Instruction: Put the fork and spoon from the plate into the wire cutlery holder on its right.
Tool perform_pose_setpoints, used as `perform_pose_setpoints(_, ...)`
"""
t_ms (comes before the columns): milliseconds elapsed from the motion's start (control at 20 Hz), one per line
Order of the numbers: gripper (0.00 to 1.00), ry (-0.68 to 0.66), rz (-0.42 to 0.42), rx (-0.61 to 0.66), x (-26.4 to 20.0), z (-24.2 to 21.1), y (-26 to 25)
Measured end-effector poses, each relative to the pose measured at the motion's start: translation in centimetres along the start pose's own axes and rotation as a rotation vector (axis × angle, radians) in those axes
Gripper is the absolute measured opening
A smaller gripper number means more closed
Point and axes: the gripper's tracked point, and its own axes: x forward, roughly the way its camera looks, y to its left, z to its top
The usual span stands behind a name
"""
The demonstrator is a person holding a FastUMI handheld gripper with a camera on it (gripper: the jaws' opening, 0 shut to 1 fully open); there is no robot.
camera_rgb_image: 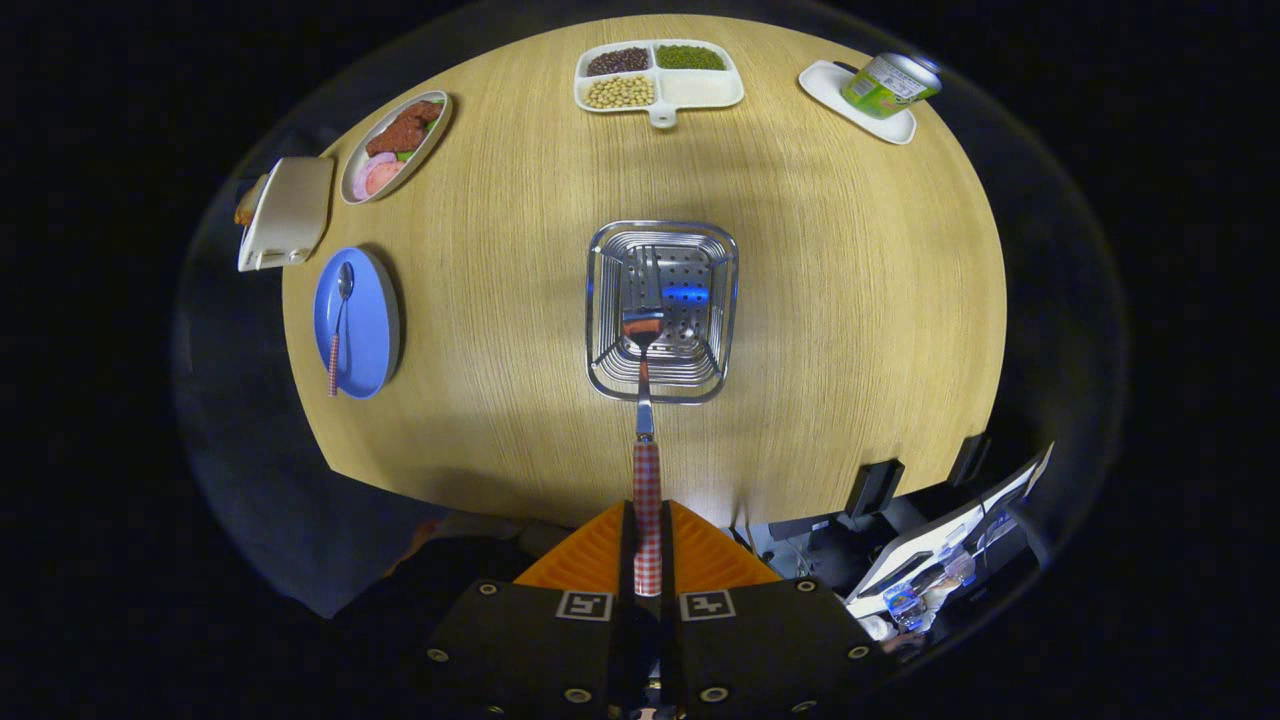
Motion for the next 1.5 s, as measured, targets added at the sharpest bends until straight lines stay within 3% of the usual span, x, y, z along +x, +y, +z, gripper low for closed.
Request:
perform_pose_setpoints(200, 0.11, 0.045, 0.020, 0.027, -0.2, 0.8, -0.2)
perform_pose_setpoints(400, 0.13, 0.003, 0.037, 0.054, -1.1, 3.0, 0.2)
perform_pose_setpoints(800, 0.14, -0.173, 0.084, 0.153, -3.8, 6.4, -0.4)
perform_pose_setpoints(1100, 0.18, -0.273, 0.035, 0.173, -3.6, 6.3, -2.0)
perform_pose_setpoints(1400, 0.24, -0.459, 0.133, 0.195, -5.7, 8.2, -0.2)
perform_pose_setpoints(1500, 0.31, -0.555, 0.147, 0.184, -7.3, 9.1, 0.6)
